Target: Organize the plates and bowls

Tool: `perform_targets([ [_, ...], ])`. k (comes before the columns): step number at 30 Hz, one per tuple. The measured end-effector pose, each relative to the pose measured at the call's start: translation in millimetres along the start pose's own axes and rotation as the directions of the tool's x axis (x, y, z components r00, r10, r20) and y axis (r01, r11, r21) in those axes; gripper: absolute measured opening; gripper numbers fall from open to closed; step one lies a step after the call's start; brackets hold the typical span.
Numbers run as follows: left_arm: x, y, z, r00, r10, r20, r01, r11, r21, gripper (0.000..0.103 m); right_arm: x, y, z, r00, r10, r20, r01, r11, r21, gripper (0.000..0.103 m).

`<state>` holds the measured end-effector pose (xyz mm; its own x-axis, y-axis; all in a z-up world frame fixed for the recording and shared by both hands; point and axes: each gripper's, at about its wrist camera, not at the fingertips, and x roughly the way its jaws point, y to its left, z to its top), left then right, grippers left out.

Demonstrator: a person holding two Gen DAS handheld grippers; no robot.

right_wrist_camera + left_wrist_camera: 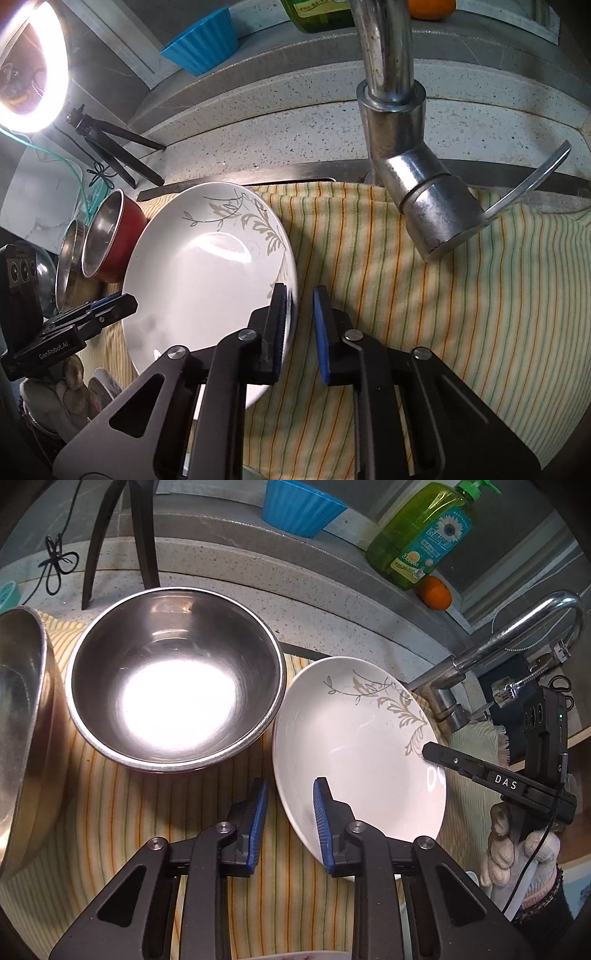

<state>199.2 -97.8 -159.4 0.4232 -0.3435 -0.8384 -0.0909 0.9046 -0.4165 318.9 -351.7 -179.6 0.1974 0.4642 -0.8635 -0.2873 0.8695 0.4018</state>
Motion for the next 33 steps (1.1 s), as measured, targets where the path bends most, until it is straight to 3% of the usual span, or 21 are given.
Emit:
perform_targets([
  [3,4.3,-0.6,0.7,1.0,-0.006,-0.012,0.006,1.0,0.006,0.018,2.6,1.2,1.1,1.0,0.003,-0.003,-0.003,1.0,-0.011,0.01],
  [18,-0.5,-4.2,0.4,1.0,-0.008,0.001,0.008,1.0,0.029,0.018,-8.4,12.5,-4.2,1.0,0.008,0.023,-0.008,1.0,-0.002,0.009],
  [33,-57.9,-8.9,-17.4,0.996,-0.064,0.056,0.059,0.995,0.086,0.018,-67.0,36.8,-34.6,0.995,0.024,0.095,-0.022,1.0,-0.019,0.009],
])
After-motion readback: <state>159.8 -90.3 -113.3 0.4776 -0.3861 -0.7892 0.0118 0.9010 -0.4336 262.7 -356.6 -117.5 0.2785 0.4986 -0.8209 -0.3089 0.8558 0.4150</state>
